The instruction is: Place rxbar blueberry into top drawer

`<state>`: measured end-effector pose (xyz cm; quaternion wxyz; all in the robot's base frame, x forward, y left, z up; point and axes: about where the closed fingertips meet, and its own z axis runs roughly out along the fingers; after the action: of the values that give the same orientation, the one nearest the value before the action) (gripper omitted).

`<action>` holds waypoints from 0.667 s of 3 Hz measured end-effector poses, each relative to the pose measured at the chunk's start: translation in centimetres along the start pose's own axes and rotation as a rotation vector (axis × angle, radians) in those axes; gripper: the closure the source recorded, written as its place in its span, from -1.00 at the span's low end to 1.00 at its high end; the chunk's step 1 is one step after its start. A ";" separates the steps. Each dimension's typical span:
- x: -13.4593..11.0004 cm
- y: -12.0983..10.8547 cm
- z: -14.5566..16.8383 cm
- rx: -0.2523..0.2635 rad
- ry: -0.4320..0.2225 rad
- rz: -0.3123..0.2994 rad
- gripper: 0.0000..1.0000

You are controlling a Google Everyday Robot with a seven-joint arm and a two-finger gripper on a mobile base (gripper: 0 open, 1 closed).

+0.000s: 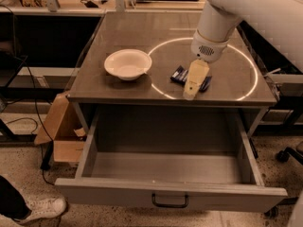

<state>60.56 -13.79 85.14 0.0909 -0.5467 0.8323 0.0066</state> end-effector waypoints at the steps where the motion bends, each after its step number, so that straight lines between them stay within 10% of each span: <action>1: 0.3 -2.4 1.9 -0.004 0.015 0.042 -1.00; 2: 0.3 -2.5 2.0 -0.009 0.010 0.039 -1.00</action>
Offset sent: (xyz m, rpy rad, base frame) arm 0.0305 -0.0176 -0.0215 -0.0107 0.0255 -0.0593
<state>63.05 -14.83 83.40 0.0841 -0.5309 0.8432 0.0092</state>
